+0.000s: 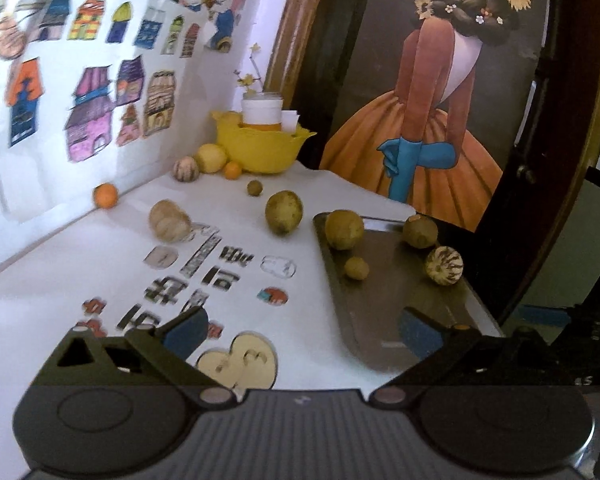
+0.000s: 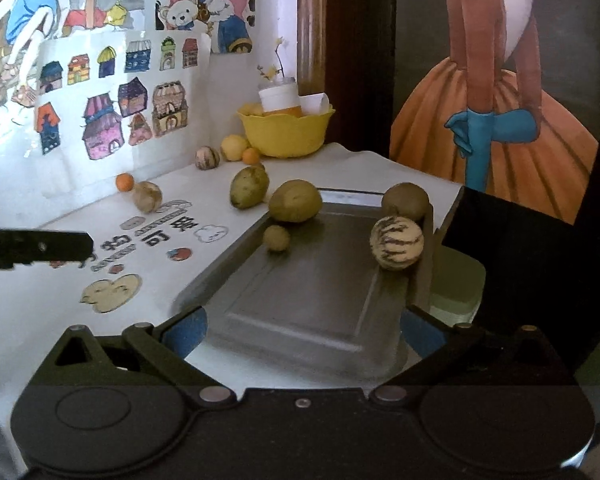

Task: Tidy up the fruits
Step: 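Lower and release the small fruit with the left tool while the right tool releases the pepino, then move both open tools away from the tray toward the loose fruits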

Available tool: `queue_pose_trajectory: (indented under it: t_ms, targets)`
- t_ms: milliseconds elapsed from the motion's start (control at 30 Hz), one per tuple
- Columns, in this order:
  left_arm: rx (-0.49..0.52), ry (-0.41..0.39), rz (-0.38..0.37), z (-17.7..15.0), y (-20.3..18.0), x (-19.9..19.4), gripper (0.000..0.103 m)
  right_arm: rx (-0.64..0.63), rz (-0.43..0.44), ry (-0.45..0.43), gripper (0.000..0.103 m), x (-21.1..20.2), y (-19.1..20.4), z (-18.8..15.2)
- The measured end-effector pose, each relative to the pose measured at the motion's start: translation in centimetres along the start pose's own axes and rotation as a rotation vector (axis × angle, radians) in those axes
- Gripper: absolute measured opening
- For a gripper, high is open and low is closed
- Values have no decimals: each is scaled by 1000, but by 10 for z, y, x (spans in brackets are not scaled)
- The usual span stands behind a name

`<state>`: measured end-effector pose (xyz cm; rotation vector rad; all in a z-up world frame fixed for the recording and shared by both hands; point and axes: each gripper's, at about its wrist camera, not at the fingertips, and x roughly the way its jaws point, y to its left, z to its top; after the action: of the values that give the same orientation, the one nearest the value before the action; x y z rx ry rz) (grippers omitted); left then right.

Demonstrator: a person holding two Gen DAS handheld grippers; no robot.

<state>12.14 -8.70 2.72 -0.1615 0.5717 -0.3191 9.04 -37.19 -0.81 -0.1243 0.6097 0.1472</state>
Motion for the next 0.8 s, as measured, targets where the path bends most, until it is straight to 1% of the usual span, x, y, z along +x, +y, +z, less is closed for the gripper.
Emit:
queue_pose_trajectory:
  t_ms: [167, 267, 367, 433, 567, 667, 800]
  targets:
    - [-35, 7, 10, -15, 19, -16, 103, 73, 29, 9, 102, -20, 20, -12]
    - [-65, 13, 25, -25, 34, -24, 103, 53, 28, -11, 102, -32, 34, -21]
    - [-72, 17, 72, -33, 49, -33, 103, 29, 18, -10, 102, -42, 49, -26]
    - [-82, 19, 96, -35, 58, -37, 103, 29, 32, -14, 102, -47, 56, -28]
    - [-103, 28, 111, -36, 73, -39, 103, 71, 66, 5, 102, -48, 69, -32]
    - [-115, 38, 108, -34, 81, -38, 103, 87, 47, 24, 102, -42, 77, -32]
    - [-103, 36, 127, -31, 90, -36, 103, 99, 27, 20, 102, -32, 86, -28]
